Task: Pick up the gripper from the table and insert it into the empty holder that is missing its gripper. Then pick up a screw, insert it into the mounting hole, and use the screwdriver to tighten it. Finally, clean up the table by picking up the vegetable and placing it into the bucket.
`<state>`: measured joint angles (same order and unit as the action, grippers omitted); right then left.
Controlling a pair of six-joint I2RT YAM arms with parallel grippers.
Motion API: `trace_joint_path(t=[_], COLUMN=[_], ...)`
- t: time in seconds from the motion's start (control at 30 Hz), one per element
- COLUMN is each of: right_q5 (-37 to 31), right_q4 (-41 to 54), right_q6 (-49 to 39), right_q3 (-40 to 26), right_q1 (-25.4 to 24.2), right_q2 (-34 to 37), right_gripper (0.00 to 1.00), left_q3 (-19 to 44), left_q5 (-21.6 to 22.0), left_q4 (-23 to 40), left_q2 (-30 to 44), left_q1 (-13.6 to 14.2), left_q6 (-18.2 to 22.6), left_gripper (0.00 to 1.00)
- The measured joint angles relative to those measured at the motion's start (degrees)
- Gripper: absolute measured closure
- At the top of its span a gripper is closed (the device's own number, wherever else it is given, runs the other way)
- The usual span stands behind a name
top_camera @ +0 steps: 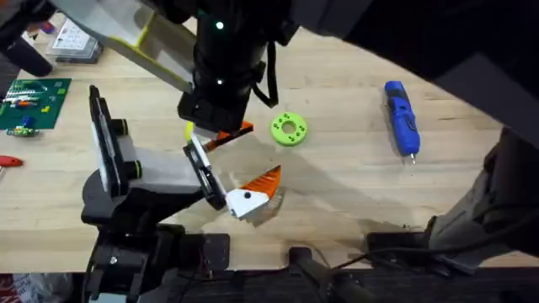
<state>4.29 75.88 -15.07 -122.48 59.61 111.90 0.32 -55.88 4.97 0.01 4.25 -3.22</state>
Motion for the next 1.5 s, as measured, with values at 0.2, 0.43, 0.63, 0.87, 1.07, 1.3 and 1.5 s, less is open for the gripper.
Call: trace_joint_path(t=[0.2, 0.43, 0.63, 0.87, 1.07, 1.3, 1.5], right_q5=[0.0, 0.0, 0.0, 0.0, 0.0, 0.0, 0.0], right_q4=[0.0, 0.0, 0.0, 0.0, 0.0, -0.1, 0.0], right_q6=[0.0, 0.0, 0.0, 0.0, 0.0, 0.0, 0.0], right_q3=[0.0, 0.0, 0.0, 0.0, 0.0, 0.0, 0.0], right_q1=[0.0, 0.0, 0.0, 0.0, 0.0, 0.0, 0.0], right_q2=[0.0, 0.0, 0.0, 0.0, 0.4, 2.4, 2.5], right_gripper=[0.998, 0.998, 0.998, 0.998, 0.998, 0.998, 0.998], left_q3=[0.0, 0.0, 0.0, 0.0, 0.0, 0.0, 0.0], left_q5=[0.0, 0.0, 0.0, 0.0, 0.0, 0.0, 0.0], left_q4=[0.0, 0.0, 0.0, 0.0, 0.0, 0.0, 0.0], left_q2=[0.0, 0.0, 0.0, 0.0, 0.0, 0.0, 0.0], left_q1=[0.0, 0.0, 0.0, 0.0, 0.0, 0.0, 0.0], left_q6=[0.0, 0.0, 0.0, 0.0, 0.0, 0.0, 0.0], left_gripper=[0.006, 0.006, 0.006, 0.006, 0.006, 0.006, 0.006])
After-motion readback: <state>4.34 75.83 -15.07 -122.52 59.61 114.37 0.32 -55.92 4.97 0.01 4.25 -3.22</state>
